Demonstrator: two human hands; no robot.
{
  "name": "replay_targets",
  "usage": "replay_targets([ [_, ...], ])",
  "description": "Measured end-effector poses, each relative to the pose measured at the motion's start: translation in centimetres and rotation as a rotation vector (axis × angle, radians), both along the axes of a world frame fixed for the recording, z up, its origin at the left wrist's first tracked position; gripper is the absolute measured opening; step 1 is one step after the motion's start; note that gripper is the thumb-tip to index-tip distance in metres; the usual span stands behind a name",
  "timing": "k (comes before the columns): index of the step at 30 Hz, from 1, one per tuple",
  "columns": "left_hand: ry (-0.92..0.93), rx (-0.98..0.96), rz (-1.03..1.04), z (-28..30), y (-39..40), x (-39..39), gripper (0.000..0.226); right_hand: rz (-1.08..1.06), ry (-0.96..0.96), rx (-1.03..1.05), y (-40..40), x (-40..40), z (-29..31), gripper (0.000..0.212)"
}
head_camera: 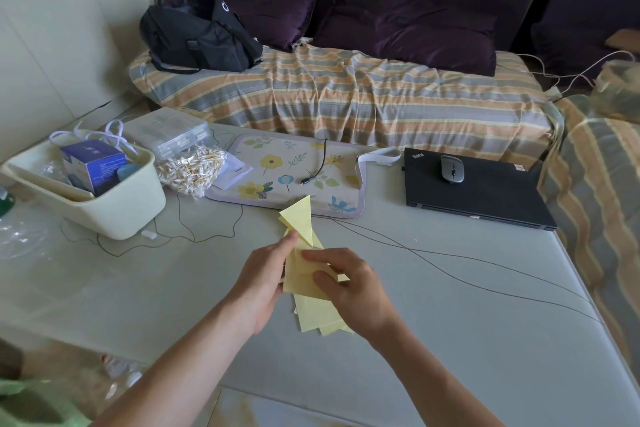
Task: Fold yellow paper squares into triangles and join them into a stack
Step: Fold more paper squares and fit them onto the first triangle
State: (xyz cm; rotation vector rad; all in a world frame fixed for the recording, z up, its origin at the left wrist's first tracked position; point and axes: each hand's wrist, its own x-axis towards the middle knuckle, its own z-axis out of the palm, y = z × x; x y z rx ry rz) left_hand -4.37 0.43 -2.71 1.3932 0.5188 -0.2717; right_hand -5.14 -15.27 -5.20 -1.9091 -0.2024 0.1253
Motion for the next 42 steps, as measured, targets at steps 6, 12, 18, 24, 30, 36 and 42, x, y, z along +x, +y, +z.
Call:
replay_targets([
  [6,-0.073,0.173,-0.056,-0.2,0.3,-0.4,0.017,-0.006,0.008,-0.072,0.0,0.1,0.2,0.029],
  [12,-0.057,0.2,-0.045,-0.3,0.3,-0.4,0.034,-0.185,0.06,-0.068,-0.1,0.5,0.3,0.019],
  [18,-0.12,0.221,-0.041,-0.3,-0.2,-0.7,0.02,-0.238,0.132,0.033,-0.2,0.5,1.0,0.047],
  [24,-0.033,0.249,-0.003,0.1,0.0,-0.7,0.035,-0.29,0.171,-0.057,-0.2,0.7,0.9,0.048],
  [30,0.071,0.148,0.077,-0.2,0.5,-0.3,0.027,-0.137,0.127,0.287,-0.2,0.2,1.7,0.051],
  [36,0.172,0.039,0.128,0.2,0.1,-0.3,0.025,-0.183,0.075,0.135,0.1,0.4,0.8,0.011],
  [42,0.193,0.163,0.101,0.3,0.2,-0.1,0.036,-0.28,0.117,0.07,-0.3,0.9,0.2,0.023],
])
